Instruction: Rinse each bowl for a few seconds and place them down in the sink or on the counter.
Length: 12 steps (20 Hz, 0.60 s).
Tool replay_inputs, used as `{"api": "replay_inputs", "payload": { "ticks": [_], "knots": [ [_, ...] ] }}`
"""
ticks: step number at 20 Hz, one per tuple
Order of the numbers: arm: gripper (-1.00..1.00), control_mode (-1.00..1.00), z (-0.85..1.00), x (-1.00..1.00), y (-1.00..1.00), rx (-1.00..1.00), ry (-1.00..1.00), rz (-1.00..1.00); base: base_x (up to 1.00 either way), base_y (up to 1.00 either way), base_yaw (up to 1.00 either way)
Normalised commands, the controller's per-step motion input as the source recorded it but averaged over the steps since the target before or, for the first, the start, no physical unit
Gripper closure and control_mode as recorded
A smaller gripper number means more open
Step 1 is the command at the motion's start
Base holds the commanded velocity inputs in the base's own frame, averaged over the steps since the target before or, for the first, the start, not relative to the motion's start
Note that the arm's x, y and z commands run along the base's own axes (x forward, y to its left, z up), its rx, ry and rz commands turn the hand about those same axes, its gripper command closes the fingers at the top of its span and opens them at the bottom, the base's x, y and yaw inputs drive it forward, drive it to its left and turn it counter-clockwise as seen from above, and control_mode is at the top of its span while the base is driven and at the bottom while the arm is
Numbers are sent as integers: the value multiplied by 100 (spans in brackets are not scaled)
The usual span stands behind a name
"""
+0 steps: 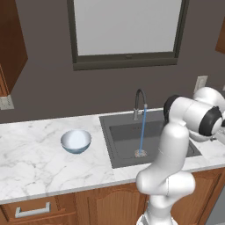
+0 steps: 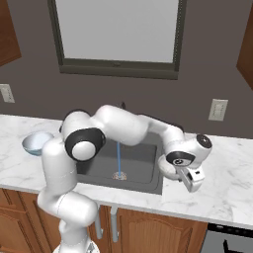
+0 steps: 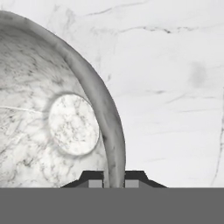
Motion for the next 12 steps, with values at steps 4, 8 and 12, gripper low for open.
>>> {"api": "replay_inputs", "payload": {
  "ticks": [4, 8, 12],
  "knots": [
    [100, -100, -16, 1, -6, 2, 0, -1, 0, 0, 0],
    [100, -100, -13, 0, -7, 1, -1, -1, 0, 0, 0],
    [100, -100, -12, 0, -8, 1, -1, -1, 0, 0, 0]
  ]
}}
